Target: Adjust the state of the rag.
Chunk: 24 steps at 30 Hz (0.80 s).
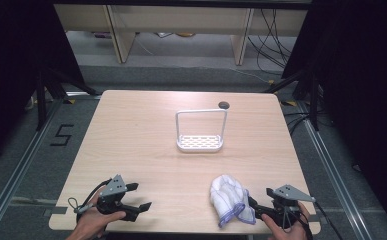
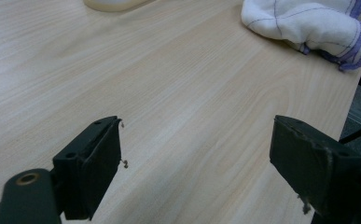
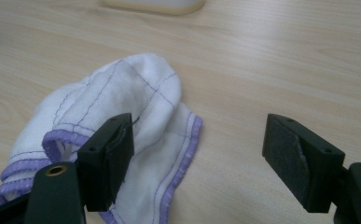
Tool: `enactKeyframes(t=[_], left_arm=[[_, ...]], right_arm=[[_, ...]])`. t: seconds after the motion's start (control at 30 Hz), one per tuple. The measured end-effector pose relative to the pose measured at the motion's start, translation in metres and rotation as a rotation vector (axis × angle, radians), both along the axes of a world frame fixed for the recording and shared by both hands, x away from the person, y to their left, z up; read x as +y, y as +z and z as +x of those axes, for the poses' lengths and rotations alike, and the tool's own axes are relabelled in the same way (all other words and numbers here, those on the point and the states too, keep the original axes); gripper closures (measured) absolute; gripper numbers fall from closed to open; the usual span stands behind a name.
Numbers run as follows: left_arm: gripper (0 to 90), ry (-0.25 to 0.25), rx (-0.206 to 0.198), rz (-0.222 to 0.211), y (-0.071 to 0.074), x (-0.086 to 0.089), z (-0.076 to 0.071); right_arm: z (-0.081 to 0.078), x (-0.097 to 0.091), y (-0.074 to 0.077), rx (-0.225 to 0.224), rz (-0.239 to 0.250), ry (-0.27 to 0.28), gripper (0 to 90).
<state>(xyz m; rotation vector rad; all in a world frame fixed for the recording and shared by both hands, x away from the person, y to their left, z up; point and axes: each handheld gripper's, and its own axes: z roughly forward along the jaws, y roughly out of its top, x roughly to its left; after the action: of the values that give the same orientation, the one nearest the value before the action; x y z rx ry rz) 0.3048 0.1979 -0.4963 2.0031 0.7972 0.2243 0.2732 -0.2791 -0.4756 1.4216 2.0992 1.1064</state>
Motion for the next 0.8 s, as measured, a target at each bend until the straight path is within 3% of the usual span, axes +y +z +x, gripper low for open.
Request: enactKeyframes(t=[0.1,0.2,0.23,0.33,0.4,0.47,0.5,0.53,0.57,0.67,0.7,0.73,0.8], left_arm=[[16.0,0.006,0.002,0.005,0.000,0.000,0.000],[16.0,0.005,0.007,0.013,0.001,-0.001,0.000],[15.9,0.007,0.004,-0.002,0.000,-0.002,0.000],[16.3,0.013,0.009,0.011,0.002,-0.003,-0.001],[17.5,0.008,0.013,-0.010,0.001,-0.004,-0.002],[18.5,-0.005,0.023,-0.025,0.002,-0.009,-0.003],[18.9,-0.013,0.025,-0.028,0.002,-0.012,-0.003],[19.8,-0.013,0.025,-0.028,0.002,-0.012,-0.003],[19.8,-0.029,0.026,-0.019,0.003,-0.014,-0.003],[24.3,-0.052,0.036,-0.037,0.006,-0.024,-0.005],[25.2,-0.072,0.030,-0.038,0.009,-0.032,-0.006],[26.4,-0.088,0.029,-0.043,0.010,-0.037,-0.006],[29.1,-0.114,0.029,-0.043,0.011,-0.047,-0.005]], right_arm=[[-0.001,0.000,0.002,-0.014,-0.004,-0.010,27.3],[-0.004,0.002,0.004,0.020,0.024,-0.032,27.4],[-0.004,0.002,0.005,0.018,0.020,-0.022,27.7],[-0.005,0.003,0.007,0.019,0.030,-0.020,28.2],[-0.004,0.003,0.008,0.007,0.028,-0.003,28.5],[-0.006,0.006,0.013,0.022,0.045,0.010,29.1],[-0.004,0.004,0.013,-0.016,0.023,0.033,29.3],[-0.004,0.004,0.013,-0.016,0.023,0.033,29.3],[-0.005,0.007,0.014,-0.005,0.054,0.025,29.5],[-0.006,0.007,0.019,-0.012,0.048,0.050,31.2],[-0.010,0.011,0.024,0.014,0.064,0.031,31.8],[-0.008,0.010,0.025,-0.014,0.040,0.065,32.4],[-0.009,0.013,0.028,-0.022,0.046,0.092,34.4]])
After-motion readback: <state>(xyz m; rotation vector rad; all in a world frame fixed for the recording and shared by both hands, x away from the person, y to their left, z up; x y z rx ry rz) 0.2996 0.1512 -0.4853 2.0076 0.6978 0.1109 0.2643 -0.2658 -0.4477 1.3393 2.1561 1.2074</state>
